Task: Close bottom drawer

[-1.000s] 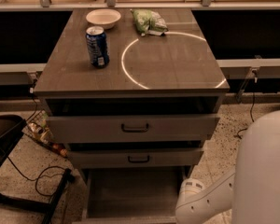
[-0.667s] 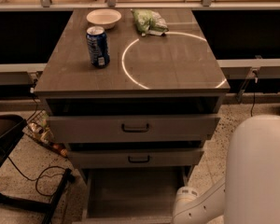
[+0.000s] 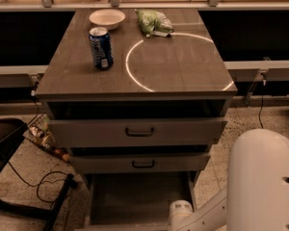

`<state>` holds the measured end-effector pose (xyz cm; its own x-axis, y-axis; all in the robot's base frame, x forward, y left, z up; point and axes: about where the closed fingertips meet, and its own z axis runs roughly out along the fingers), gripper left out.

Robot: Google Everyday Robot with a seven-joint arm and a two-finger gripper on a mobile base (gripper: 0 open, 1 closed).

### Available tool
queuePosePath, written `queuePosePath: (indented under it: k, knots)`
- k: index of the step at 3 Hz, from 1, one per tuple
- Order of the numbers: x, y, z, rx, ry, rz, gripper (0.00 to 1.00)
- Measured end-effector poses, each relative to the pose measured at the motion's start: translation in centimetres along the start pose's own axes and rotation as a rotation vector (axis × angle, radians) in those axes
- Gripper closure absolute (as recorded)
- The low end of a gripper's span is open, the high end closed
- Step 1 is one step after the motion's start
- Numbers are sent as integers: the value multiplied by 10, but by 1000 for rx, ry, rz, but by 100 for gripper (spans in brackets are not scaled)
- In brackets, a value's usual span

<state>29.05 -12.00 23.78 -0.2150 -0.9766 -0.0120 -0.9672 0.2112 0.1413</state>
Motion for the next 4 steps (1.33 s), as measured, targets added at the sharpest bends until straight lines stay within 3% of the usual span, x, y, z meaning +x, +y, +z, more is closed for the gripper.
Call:
queuePosePath:
  k: [1,4]
  knots:
    - [-18,-7,36,22,20,5,100]
    - [-59,-27,100,19,70,3,100]
